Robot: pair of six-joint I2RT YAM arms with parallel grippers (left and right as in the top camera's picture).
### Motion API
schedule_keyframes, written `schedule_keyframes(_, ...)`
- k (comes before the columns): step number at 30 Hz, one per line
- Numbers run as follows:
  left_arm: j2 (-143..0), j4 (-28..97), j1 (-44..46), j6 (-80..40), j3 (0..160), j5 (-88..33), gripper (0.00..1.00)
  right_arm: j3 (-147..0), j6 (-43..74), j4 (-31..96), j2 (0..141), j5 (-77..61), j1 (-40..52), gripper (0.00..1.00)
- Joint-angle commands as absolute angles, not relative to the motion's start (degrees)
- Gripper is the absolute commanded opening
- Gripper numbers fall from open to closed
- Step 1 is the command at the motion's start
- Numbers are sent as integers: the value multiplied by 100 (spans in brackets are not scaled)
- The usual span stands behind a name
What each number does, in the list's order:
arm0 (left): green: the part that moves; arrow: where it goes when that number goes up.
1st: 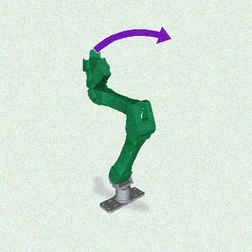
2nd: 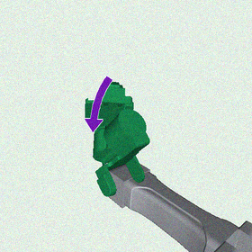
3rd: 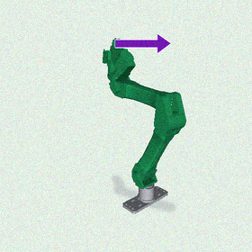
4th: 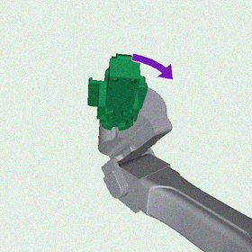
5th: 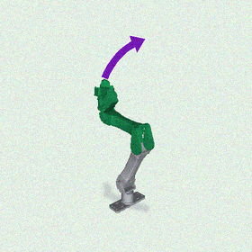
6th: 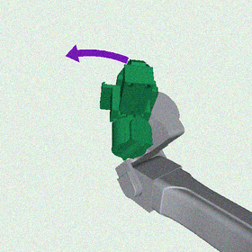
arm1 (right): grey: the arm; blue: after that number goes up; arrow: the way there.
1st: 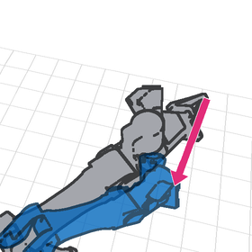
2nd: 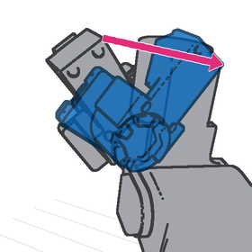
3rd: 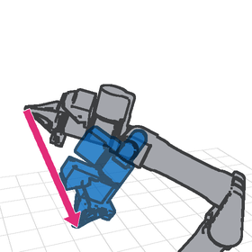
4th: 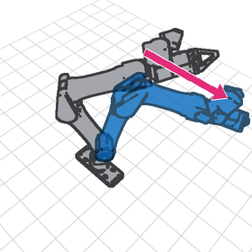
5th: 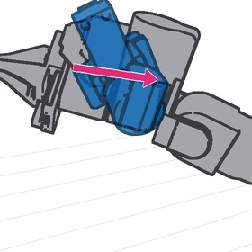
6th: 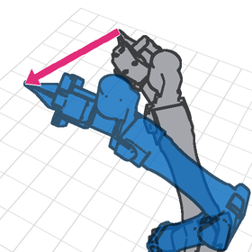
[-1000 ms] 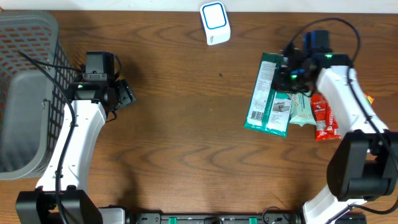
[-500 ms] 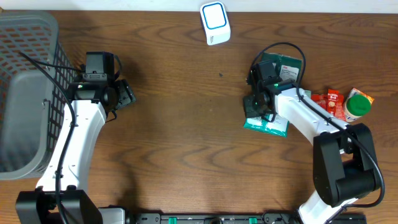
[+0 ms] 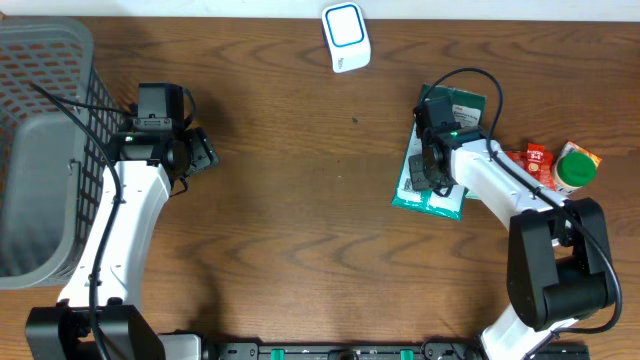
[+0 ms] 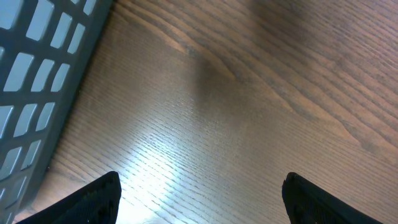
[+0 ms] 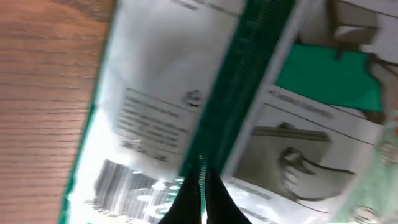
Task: Scan the item barcode
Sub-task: 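Adjust the gloves pack flat on the table and open the right gripper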
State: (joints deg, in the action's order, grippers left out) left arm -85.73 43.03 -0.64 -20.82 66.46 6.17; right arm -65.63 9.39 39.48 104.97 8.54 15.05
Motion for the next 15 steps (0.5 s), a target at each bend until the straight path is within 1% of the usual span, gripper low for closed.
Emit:
schedule_keyframes(1,-8523,4300,-58,-2110,6713,672,84,-6681,860,3835,10457,189,1498,1)
schedule_keyframes(6,-8523,4300,-58,-2112,6713,672,84,-6681,1199,3441,10457,-904,1500,1)
schedule_keyframes(9,-8523,4300,-58,-2112,6713,672,84,-6657,1594,3284,10460,-930,1540,1)
schedule_keyframes(15,-8523,4300,-58,-2112,6713,672,84,-6403,1608,2943,10475,-816,1723,1)
